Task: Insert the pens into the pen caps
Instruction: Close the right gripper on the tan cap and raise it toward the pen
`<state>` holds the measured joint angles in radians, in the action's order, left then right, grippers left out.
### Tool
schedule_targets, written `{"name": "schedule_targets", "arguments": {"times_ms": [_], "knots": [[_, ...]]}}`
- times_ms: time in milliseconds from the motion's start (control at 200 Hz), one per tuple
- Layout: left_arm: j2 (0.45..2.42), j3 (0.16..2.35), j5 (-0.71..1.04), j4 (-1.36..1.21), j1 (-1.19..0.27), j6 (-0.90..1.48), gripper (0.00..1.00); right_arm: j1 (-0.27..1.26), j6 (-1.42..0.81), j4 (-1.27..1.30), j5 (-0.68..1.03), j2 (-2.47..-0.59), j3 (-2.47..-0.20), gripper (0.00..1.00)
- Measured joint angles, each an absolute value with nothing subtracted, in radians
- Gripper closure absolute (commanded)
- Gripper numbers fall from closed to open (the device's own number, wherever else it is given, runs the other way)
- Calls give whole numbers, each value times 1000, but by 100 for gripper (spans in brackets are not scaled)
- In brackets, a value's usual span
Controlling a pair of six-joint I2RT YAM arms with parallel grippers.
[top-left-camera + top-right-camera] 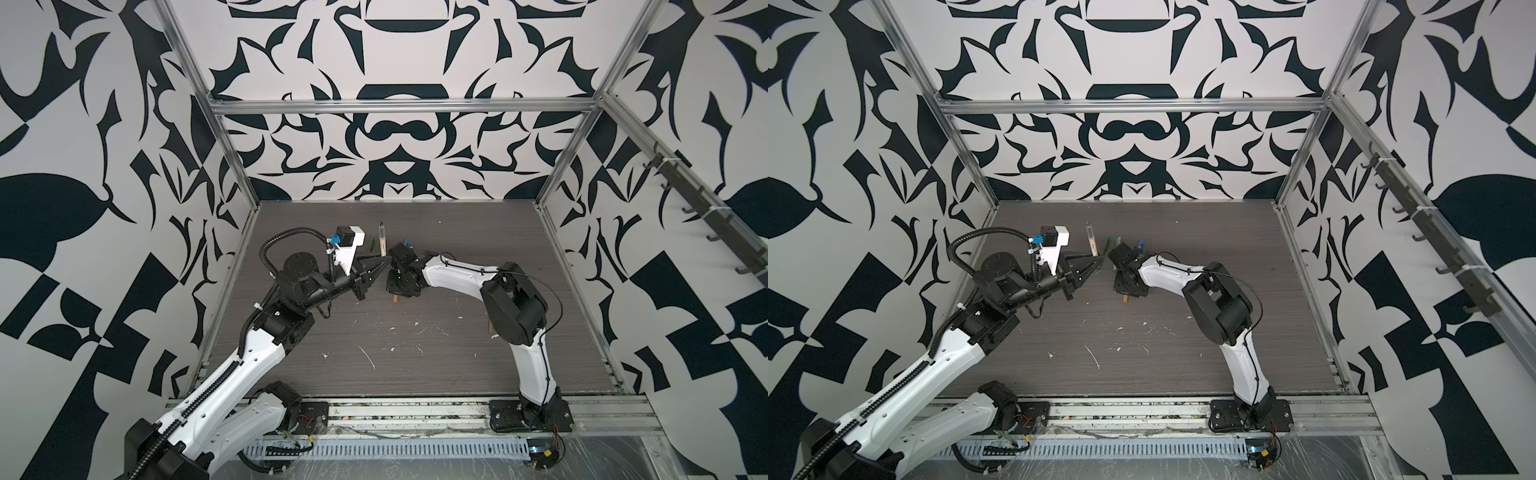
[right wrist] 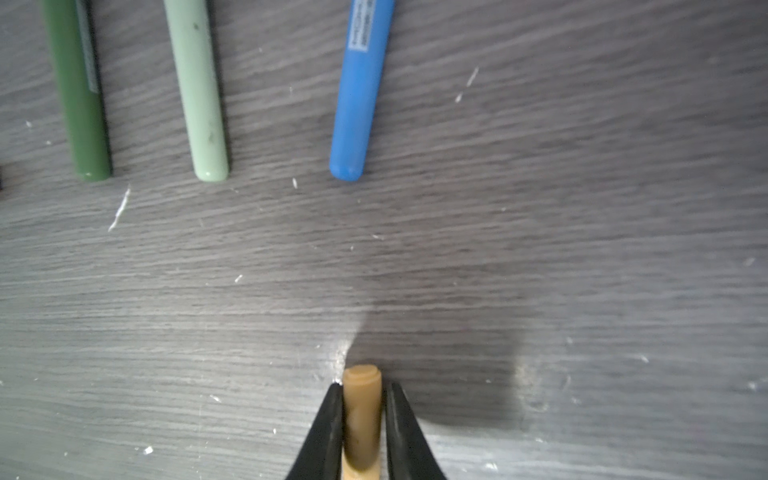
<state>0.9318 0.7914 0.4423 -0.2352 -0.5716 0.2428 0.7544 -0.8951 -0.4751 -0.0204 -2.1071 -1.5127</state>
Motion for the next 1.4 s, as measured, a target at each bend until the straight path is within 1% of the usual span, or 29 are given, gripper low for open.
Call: {"name": "schedule_targets", "arguments": {"times_ms": [285, 525, 660, 750, 895, 1105, 1225, 1395], "knots": [[932, 791, 442, -235, -572, 242, 93, 756, -885, -480, -20, -2127, -1538, 79], [932, 791, 442, -234, -572, 241, 93, 760, -862, -491, -28, -2137, -1557, 85], [932, 791, 442, -234, -572, 238, 93, 763, -849, -488, -34, -2131, -1552, 87], [932, 791, 442, -234, -572, 238, 93, 766, -829, -458, -35, -2093, -1502, 88], [936, 791, 442, -234, -572, 238, 93, 778, -791, -393, -45, -1924, -1364, 88], [975, 791, 447, -235, -573, 239, 94, 789, -767, -207, -114, -1505, -1098, 90], [989, 791, 450, -239, -580, 239, 95, 789, -727, -167, -183, -1308, -1029, 91], [997, 780, 450, -273, -618, 217, 97, 789, -640, -138, -246, -1114, -1015, 91]]}}
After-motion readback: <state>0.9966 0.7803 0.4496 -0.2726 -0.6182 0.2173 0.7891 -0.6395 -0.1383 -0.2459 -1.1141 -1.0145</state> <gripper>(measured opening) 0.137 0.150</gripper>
